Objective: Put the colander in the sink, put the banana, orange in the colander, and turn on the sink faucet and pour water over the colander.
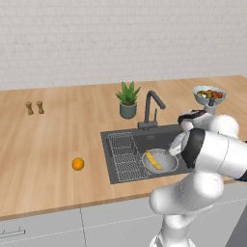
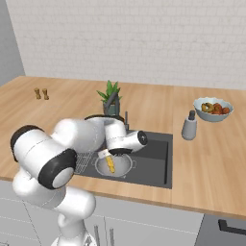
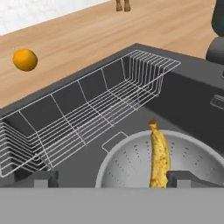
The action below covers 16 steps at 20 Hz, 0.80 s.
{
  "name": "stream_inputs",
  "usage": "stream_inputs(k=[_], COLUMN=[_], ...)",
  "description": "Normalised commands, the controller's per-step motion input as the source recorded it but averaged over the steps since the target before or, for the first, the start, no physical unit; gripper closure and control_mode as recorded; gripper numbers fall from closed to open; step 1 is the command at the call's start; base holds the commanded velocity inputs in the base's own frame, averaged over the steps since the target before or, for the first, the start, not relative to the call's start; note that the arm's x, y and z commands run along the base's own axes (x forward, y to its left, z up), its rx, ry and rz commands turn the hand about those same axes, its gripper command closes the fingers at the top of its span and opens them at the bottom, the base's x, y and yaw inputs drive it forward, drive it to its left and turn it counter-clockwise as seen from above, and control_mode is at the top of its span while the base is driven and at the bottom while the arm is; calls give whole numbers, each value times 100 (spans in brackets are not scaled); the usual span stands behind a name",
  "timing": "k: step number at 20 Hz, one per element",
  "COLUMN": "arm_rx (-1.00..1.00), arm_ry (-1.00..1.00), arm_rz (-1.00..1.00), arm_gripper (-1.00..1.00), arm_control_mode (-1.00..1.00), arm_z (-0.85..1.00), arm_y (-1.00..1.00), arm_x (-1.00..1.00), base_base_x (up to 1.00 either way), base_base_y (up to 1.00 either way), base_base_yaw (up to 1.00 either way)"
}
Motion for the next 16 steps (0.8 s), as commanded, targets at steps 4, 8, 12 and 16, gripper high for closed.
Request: stream_inputs(k=[4,8,12,16], arm_rx=[6,3,0,0], arm_ry=[5,19,29,19], arm_rz=[0,-2,-10,-9], arm_gripper=[-100,-100,-100,-100], arm_control_mode=[-100,-100,-100,-100], arm_z=[100,100,100,99], arm_y=[-18,0,6,55], arm_x=[-63,-96,-100,-100], base_base_x=[0,0,0,0], base_base_y=[0,0,0,0], base_base_yaw=[0,0,0,0])
